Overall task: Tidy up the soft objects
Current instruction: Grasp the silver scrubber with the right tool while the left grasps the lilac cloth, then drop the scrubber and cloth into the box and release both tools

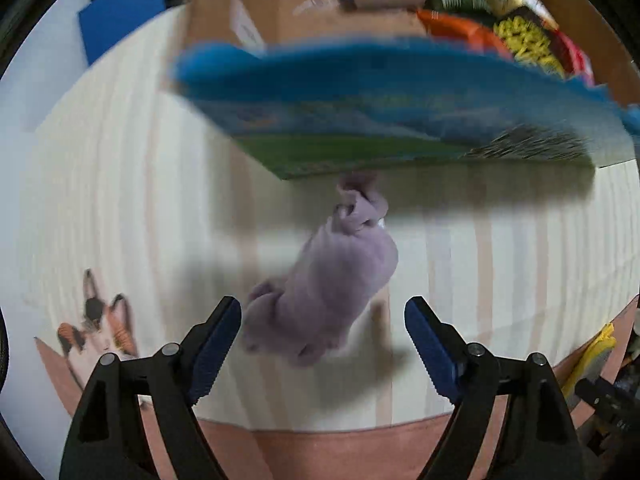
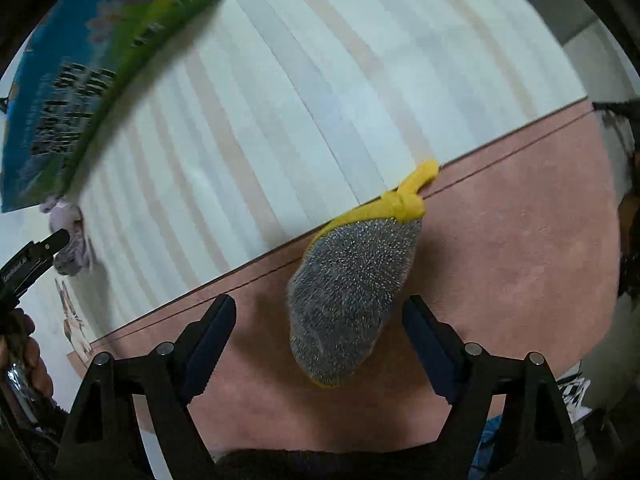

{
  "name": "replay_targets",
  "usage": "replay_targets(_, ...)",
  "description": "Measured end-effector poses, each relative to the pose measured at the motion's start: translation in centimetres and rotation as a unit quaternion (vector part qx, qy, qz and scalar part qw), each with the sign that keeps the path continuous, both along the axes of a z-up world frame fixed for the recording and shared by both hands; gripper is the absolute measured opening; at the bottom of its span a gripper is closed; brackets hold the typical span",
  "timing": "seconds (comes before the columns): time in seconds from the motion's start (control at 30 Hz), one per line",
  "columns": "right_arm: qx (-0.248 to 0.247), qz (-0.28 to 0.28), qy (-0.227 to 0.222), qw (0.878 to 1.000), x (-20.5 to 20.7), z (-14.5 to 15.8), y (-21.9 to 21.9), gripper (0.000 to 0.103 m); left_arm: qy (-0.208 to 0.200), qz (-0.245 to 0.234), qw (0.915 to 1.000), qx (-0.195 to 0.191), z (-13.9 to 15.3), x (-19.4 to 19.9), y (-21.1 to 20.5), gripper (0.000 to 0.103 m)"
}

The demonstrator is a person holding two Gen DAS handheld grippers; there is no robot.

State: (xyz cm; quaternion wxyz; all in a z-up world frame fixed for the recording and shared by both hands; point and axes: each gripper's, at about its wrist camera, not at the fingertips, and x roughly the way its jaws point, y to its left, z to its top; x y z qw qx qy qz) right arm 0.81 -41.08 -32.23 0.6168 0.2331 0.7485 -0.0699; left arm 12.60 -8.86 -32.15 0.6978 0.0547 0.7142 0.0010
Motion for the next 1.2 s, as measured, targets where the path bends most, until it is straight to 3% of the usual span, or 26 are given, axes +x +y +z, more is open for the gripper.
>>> replay_targets(0.1, -0.002, -0.001, 0.009, 1.0, 0.1, -1.3, 0.3, 0.061, 0.009, -0.012, 0.9999, 0.006, -1.4, 0.7, -1.0, 0.084)
replay_targets(0.13, -0.008, 0.004, -0.001, 1.0, 0.2, -1.0, 0.5, 0.056, 0.009, -0.014, 0.9998, 0.005, -1.5, 0.7, -1.2, 0.079)
replay_targets(0.2, -0.017, 0.02, -0.008, 1.0, 0.6, -0.6, 1.2, 0.055, 0.006, -0.01, 0.9999, -0.007, -1.5, 0.7, -1.4, 0.058)
replay_targets(0.23, -0.02, 0.026, -0.016, 0.999, 0.6, -0.1, 1.5, 0.055, 0.006, -0.008, 0.9999, -0.011, -1.4, 0.7, -1.5, 0.04)
replay_targets(0.27, -0.019, 0.033, -0.023, 0.999, 0.6, 0.5, 1.8, 0.055, 0.008, -0.008, 0.9999, -0.012, -1.1, 0.5, -1.6, 0.037)
replay_targets(0.43, 0.017, 0.061, -0.068, 0.996, 1.7, 4.9, 4.0, 0.054, 0.01, 0.009, 0.9991, -0.041, 2.0, -1.5, -1.7, 0.035)
replay_targets(0.57, 0.054, 0.093, -0.129, 0.986, 4.3, 10.6, 6.5, 0.054, -0.03, 0.026, 0.9948, -0.093, 9.0, -2.0, -1.7, 0.035)
replay_targets(0.7, 0.105, 0.115, -0.185, 0.97, 8.6, 15.9, 9.1, 0.054, -0.077, 0.026, 0.9891, -0.122, 16.9, 1.5, -1.6, 0.035)
replay_targets(0.87, 0.127, 0.128, -0.234, 0.955, 16.3, 19.0, 11.9, 0.054, -0.101, 0.014, 0.99, -0.098, 20.4, 7.4, -0.9, 0.035)
replay_targets(0.97, 0.147, 0.121, -0.231, 0.954, 21.1, 18.1, 14.2, 0.054, -0.086, 0.008, 0.9939, -0.068, 19.8, 12.6, -0.4, 0.035)
replay_targets(1.2, 0.164, 0.11, -0.185, 0.963, 26.7, 12.1, 19.1, 0.054, 0.004, 0.007, 0.9992, -0.04, 13.0, 20.2, 0.1, 0.035)
